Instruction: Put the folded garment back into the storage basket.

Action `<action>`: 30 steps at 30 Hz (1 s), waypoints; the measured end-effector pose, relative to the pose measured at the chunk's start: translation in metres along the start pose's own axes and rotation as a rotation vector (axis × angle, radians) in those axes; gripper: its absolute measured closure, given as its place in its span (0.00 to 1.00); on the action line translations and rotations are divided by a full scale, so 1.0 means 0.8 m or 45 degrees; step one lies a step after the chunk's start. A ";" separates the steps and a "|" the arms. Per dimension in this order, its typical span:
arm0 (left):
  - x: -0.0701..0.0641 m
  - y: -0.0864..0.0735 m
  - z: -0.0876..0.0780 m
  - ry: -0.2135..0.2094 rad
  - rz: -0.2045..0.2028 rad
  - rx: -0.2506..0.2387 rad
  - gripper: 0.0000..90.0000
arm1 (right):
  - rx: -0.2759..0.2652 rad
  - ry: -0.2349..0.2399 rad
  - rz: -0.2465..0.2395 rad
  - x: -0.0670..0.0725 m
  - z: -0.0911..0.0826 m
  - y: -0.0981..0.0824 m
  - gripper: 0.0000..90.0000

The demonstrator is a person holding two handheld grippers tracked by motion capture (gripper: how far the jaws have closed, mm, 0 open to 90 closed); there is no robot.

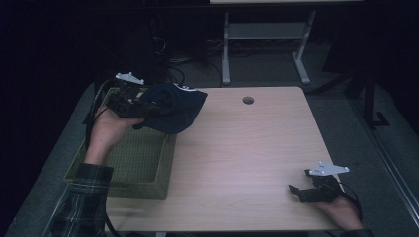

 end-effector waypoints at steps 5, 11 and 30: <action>0.014 -0.015 -0.009 0.050 -0.036 0.014 0.80 | 0.000 0.000 0.000 0.000 0.000 0.000 0.13; 0.029 -0.036 -0.015 0.086 -0.081 0.024 0.80 | 0.000 -0.001 -0.001 0.000 0.000 0.000 0.13; 0.061 -0.108 -0.011 0.185 -0.174 0.124 0.80 | 0.001 0.000 0.000 0.000 0.000 0.000 0.13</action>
Point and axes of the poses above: each handheld gripper's, and its own axes: z roughly forward along the jaws, y roughly out of its top, x roughly to its left, the point moved 4 cm from there along z, roughly forward along the jaws, and after that the axes turned 13 degrees about z, right-handed, at the moved point
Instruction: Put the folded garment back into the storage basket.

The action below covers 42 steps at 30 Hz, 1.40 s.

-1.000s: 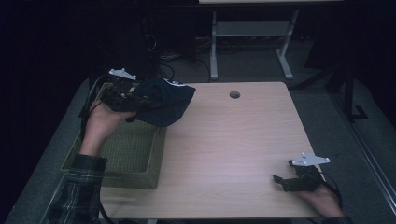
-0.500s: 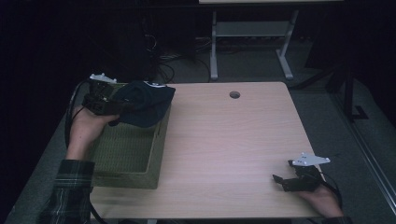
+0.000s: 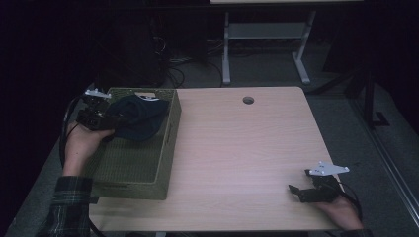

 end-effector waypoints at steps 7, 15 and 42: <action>0.003 -0.022 0.023 -0.010 -0.029 0.028 0.80 | -0.001 -0.001 -0.004 0.000 0.000 0.000 0.13; -0.001 -0.044 0.058 -0.044 -0.039 0.083 0.80 | -0.001 -0.001 -0.004 0.000 0.000 0.000 0.13; -0.044 -0.021 0.053 -0.146 -0.065 -0.105 0.28 | -0.001 0.000 -0.005 0.000 0.000 0.000 0.13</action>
Point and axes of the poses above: each handheld gripper's, and its own axes: z roughly forward along the jaws, y roughly out of its top, x roughly to its left, the point moved 4 cm from there along z, roughly forward along the jaws, and after that the axes turned 13 degrees about z, right-handed, at the moved point
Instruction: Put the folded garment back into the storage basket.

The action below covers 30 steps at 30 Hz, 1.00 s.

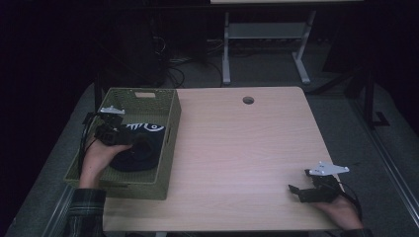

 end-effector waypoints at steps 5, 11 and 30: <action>-0.031 0.021 0.004 -0.072 0.032 -0.071 0.24 | 0.002 0.001 0.000 0.000 0.000 0.000 0.13; -0.072 0.044 0.016 -0.135 0.091 -0.127 0.23 | 0.001 0.002 -0.004 0.000 0.000 0.000 0.13; -0.201 0.066 0.085 -0.286 0.290 -0.185 0.23 | 0.001 0.001 -0.002 0.000 0.000 0.000 0.13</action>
Point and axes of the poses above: each handheld gripper's, and its own axes: z roughly forward along the jaws, y roughly out of its top, x roughly to its left, the point moved 4 cm from there along z, roughly forward along the jaws, and after that the axes turned 13 degrees about z, right-handed, at the moved point
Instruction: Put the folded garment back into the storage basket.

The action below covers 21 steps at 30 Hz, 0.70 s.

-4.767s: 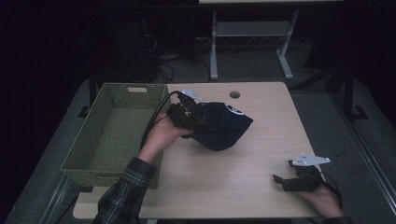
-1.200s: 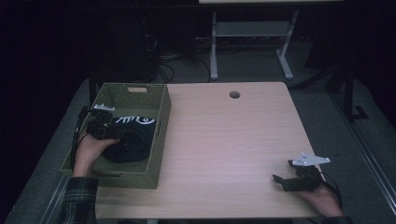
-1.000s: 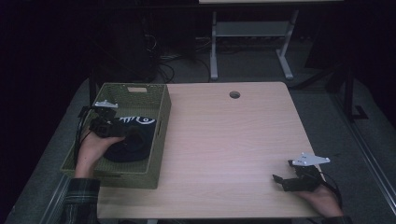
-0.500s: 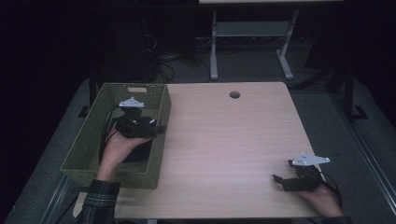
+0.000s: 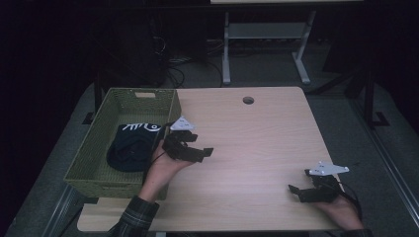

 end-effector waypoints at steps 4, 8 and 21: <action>-0.021 -0.005 0.023 -0.015 0.039 0.009 0.23 | 0.001 0.000 0.004 0.000 0.000 0.000 0.13; -0.038 -0.018 0.048 -0.030 0.077 0.049 0.22 | 0.001 0.000 0.004 0.000 0.000 0.000 0.13; -0.064 -0.072 0.098 -0.047 0.148 0.227 0.20 | 0.001 0.000 0.004 0.000 0.000 0.000 0.13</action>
Point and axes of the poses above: each handheld gripper's, and its own axes: z roughly forward along the jaws, y roughly out of its top, x roughly to its left, the point moved 4 cm from there along z, roughly forward along the jaws, and after that the axes turned 13 degrees about z, right-handed, at the moved point
